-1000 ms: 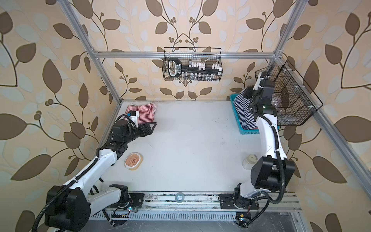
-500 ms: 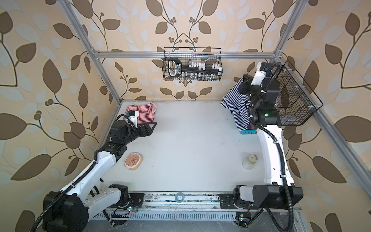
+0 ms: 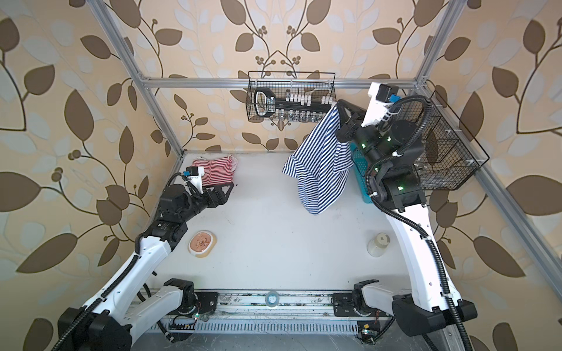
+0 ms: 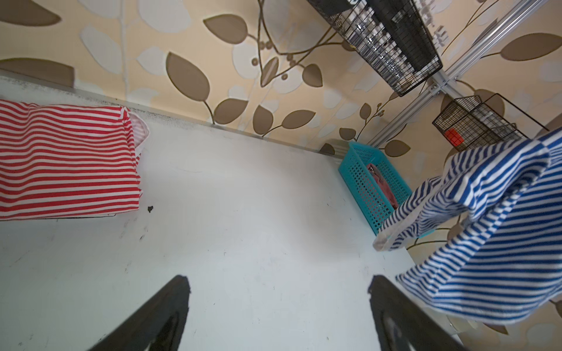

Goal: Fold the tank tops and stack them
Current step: 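Lift the blue striped tank top out and drop it on the table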

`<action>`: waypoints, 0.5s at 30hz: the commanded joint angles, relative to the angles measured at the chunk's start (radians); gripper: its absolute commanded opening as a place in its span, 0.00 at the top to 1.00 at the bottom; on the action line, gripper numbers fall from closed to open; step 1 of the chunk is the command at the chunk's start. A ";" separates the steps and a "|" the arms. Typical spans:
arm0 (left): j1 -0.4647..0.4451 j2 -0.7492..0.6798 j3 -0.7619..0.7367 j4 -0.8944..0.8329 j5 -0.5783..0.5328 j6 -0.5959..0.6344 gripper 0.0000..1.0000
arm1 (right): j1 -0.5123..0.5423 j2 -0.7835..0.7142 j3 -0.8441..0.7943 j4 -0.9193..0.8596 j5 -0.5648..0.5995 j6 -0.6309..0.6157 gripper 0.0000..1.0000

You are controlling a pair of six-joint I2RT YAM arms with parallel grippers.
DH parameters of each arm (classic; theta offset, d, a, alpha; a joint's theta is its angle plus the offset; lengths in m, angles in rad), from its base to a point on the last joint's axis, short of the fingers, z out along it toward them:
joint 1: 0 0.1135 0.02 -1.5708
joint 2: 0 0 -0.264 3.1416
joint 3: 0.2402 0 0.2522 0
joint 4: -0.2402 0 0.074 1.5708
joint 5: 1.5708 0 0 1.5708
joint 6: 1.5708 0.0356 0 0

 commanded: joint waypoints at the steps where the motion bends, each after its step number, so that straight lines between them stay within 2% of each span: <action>1: -0.014 -0.036 0.000 0.004 -0.004 -0.008 0.06 | 0.037 0.006 -0.115 0.045 -0.029 0.118 1.00; 5: -0.021 -0.042 0.002 -0.018 -0.013 -0.006 0.06 | 0.038 0.048 -0.268 0.007 -0.014 0.197 1.00; 9: -0.034 -0.021 0.020 -0.059 -0.019 -0.006 0.06 | 0.022 0.172 -0.368 -0.016 -0.042 0.218 1.00; 13: -0.060 0.007 0.042 -0.097 -0.015 -0.002 0.06 | -0.036 0.375 -0.347 -0.029 -0.098 0.220 1.00; 15: -0.081 0.024 0.060 -0.128 -0.017 0.000 0.06 | -0.067 0.495 -0.283 -0.062 -0.135 0.213 1.00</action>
